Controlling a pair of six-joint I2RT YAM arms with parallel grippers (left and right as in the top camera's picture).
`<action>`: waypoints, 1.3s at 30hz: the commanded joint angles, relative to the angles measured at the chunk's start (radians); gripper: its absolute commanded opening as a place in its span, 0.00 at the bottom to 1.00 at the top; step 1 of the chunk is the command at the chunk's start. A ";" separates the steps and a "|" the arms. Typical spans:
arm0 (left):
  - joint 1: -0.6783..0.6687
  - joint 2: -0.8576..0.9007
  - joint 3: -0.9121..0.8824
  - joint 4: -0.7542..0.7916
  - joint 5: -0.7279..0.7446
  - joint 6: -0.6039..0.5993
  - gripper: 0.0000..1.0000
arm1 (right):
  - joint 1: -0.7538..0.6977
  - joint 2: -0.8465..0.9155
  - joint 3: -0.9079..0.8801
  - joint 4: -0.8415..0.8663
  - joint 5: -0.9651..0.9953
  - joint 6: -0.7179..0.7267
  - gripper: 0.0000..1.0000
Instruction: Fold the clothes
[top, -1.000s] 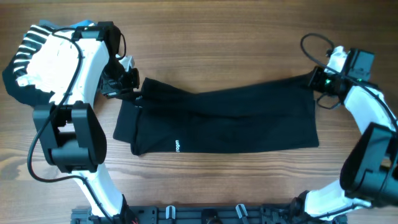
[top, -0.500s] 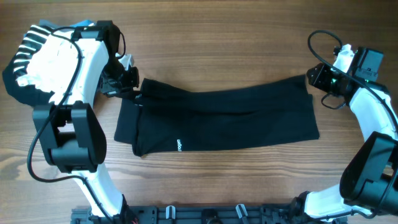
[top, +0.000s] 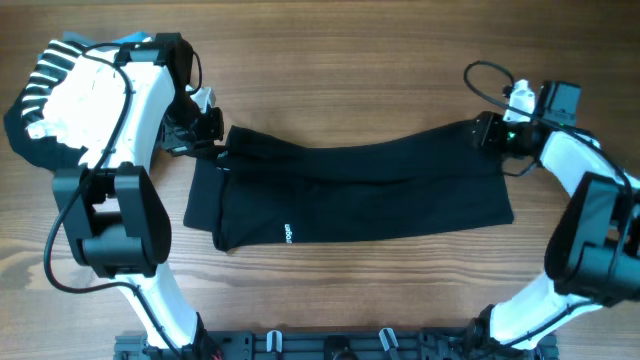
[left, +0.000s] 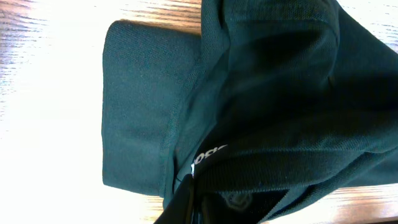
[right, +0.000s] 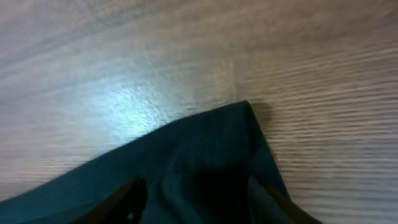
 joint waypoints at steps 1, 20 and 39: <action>0.009 -0.021 0.016 0.000 -0.013 0.005 0.04 | 0.008 0.050 0.018 -0.005 -0.024 -0.046 0.49; 0.009 -0.021 0.016 -0.017 -0.014 0.006 0.04 | 0.007 -0.136 0.022 0.006 0.035 0.053 0.05; 0.009 -0.021 0.016 0.000 -0.013 0.006 0.04 | 0.008 -0.136 0.021 0.003 -0.007 0.075 0.04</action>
